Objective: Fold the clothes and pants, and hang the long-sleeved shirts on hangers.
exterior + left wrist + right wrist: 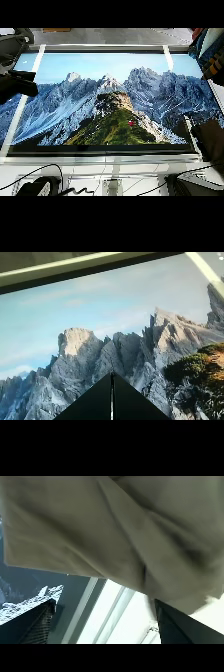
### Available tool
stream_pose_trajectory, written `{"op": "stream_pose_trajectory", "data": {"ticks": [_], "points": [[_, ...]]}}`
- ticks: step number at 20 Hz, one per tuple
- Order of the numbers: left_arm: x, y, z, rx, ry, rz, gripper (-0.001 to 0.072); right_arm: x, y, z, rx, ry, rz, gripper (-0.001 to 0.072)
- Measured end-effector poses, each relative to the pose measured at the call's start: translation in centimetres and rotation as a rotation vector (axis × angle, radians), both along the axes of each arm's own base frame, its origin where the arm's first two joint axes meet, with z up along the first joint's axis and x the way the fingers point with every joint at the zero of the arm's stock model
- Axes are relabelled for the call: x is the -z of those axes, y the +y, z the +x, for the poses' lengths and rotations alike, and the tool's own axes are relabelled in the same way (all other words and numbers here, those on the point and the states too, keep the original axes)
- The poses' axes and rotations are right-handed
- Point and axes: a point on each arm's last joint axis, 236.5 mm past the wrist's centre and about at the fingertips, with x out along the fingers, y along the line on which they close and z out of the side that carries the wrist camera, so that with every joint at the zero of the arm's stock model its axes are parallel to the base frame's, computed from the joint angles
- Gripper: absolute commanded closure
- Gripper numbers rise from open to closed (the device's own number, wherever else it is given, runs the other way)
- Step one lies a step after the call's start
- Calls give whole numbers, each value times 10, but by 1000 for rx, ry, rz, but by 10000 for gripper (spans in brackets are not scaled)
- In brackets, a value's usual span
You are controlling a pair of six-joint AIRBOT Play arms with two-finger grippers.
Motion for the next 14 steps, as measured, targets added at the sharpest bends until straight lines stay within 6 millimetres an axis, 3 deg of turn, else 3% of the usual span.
{"op": "stream_pose_trajectory", "data": {"ticks": [1,3,4,5,9,14], "points": [[0,0,0,0,0,0,692,3,3,2,0,-10,13,185],[0,0,0,0,0,0,692,10,11,12,-9,-39,45,551],[0,0,0,0,0,0,692,15,17,19,-19,-57,65,664],[0,0,0,0,0,0,692,19,24,31,-37,-85,86,692],[0,0,0,0,0,1,692,25,78,102,-224,-191,160,692],[0,0,0,0,0,1,692,-4,182,200,-672,-283,101,693]]}}
